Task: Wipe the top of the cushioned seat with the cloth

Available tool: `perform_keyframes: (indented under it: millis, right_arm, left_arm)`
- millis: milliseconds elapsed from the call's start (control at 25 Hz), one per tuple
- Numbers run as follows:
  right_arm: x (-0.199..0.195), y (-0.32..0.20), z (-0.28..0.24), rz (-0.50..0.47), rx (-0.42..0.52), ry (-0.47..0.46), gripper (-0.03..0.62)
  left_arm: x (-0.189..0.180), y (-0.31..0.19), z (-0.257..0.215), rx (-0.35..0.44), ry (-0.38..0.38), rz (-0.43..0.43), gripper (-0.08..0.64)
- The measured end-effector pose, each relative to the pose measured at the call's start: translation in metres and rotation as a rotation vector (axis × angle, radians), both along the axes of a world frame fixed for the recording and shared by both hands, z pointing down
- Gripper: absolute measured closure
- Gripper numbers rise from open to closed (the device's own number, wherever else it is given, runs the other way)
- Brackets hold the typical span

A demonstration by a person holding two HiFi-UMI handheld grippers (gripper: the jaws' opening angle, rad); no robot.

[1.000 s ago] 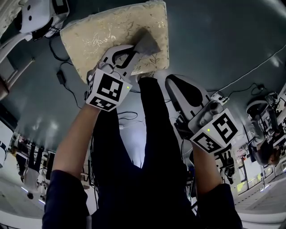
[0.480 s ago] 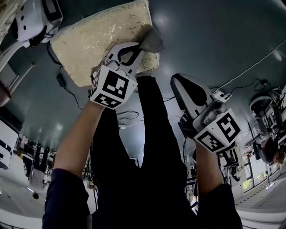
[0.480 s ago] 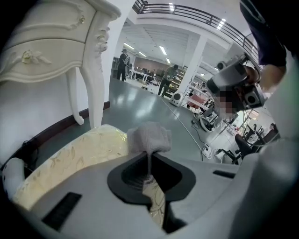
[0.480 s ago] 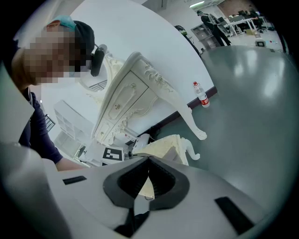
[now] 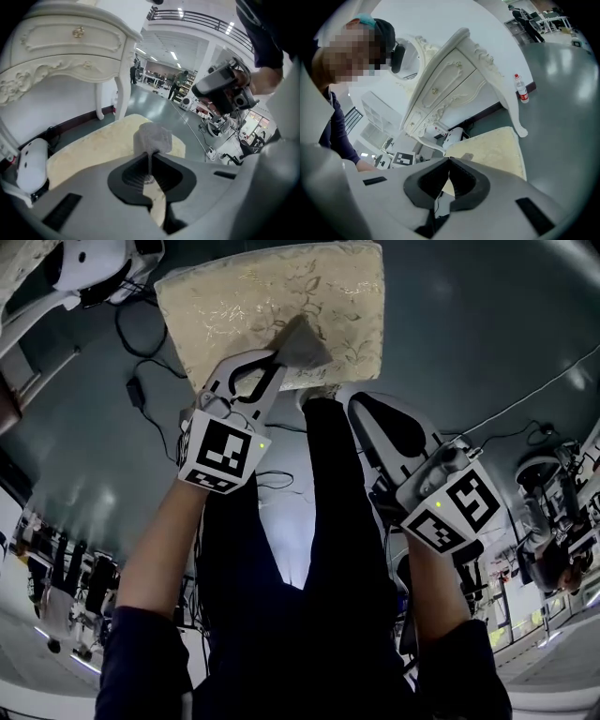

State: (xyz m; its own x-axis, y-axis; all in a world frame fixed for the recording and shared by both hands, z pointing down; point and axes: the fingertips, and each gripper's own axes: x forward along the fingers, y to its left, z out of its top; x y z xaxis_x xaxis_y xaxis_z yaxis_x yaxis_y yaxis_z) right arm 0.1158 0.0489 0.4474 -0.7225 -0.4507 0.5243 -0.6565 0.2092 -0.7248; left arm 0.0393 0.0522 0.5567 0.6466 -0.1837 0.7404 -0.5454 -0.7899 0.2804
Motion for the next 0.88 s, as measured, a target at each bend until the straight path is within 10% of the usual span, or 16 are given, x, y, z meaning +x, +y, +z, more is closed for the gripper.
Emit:
perform_keyframes:
  millis: [400, 880]
  right_arm:
    - [-0.116, 0.014, -0.005, -0.118, -0.001, -0.021, 0.566]
    - [-0.115, 0.032, 0.006, -0.14, -0.023, 0.013, 0.567]
  left_arm:
    - [-0.124, 0.035, -0.001, -0.009, -0.032, -0.105, 0.532]
    - [-0.12, 0.057, 0.022, -0.021, -0.015, -0.099, 0.534]
